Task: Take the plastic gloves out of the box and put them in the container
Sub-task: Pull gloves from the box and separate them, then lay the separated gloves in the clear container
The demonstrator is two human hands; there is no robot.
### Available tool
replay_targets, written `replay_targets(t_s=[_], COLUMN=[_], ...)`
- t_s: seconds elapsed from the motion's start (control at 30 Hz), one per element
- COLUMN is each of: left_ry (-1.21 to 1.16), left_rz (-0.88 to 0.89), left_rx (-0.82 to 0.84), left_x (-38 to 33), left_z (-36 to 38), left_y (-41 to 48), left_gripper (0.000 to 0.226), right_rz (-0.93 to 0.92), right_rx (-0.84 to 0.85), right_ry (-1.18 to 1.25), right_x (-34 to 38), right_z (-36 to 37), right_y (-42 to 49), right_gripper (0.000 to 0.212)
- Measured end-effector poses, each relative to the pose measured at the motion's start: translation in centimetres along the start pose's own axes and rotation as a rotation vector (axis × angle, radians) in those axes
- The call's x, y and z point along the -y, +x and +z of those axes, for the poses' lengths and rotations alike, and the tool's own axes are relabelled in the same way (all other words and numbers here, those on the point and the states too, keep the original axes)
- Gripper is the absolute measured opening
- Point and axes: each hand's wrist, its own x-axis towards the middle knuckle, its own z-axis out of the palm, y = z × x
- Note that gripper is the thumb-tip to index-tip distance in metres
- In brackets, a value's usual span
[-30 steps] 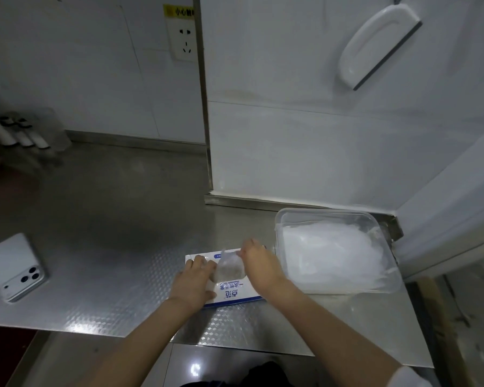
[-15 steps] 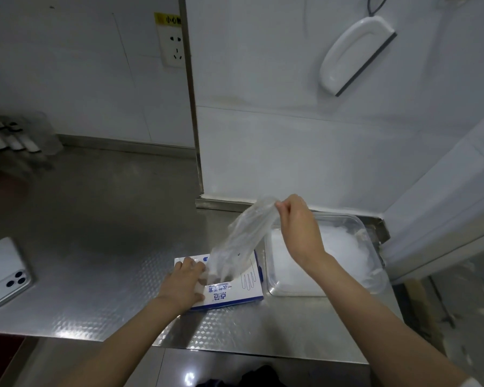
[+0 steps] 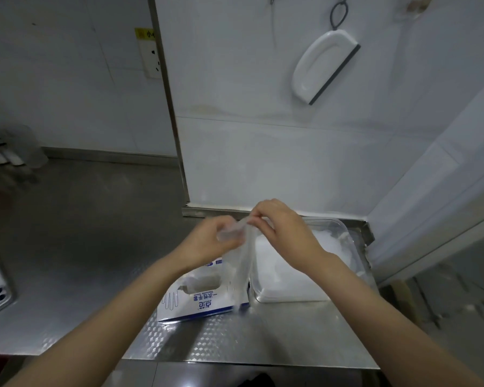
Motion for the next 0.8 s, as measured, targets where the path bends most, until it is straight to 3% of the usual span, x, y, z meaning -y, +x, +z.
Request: replay_targets(t_s=[0.07, 0.1, 0.17, 0.3, 0.37, 0.43, 0.57, 0.7, 0.8], left_ry=[-0.065, -0.126, -0.282, -0.374, -0.330, -0.283, -0.245, -0.048, -0.059], left_rz=[-0.008, -0.028, -0.034, -0.040, -0.064, -0.112, -0.277, -0.448, -0.394], left_rx=[-0.070, -0.096, -0.107, -0.028, -0.066, -0.123, -0.095, -0.144, -0.226], left_x=[-0.4, -0.7, -1.3, -1.8, -1.7, -0.9, 1.2, 3.4, 2.6], left_z=[0.2, 0.2, 0.2, 0.3, 0.4, 0.4, 0.7, 0.6, 0.1], left_y=[0.3, 0.4, 0.3, 0.3, 0.3, 0.3, 0.2, 0.7, 1.3], left_gripper=[0.007, 0.011, 0.012, 0.013, 0.008, 0.008, 0.020, 0.014, 0.021], right_rz=[0.150, 0.265, 0.473, 0.546, 0.570, 0.614, 0.621, 0.580, 0.509], right_rx=[-0.164, -0.200, -0.079, 0.278, 0.250, 0.122, -0.046, -0.182, -0.197], right_ry=[0.274, 0.403, 0.565, 0.832, 0.949, 0.949, 0.819, 0.665, 0.577], right_x=[-0.4, -0.6, -1.2, -2.2, -2.5, -2.8, -4.0, -4.5, -4.6], right_z=[0.0, -0.1, 0.1, 0.4, 0.2, -0.2, -0.6, -0.9, -1.9], right_y=[0.0, -0.1, -0.6, -1.6, -1.7, -1.6, -1.7, -1.9, -1.9], right_gripper=[0.004, 0.016, 0.038, 0.050, 0.033, 0.008, 0.019, 0.021, 0.021])
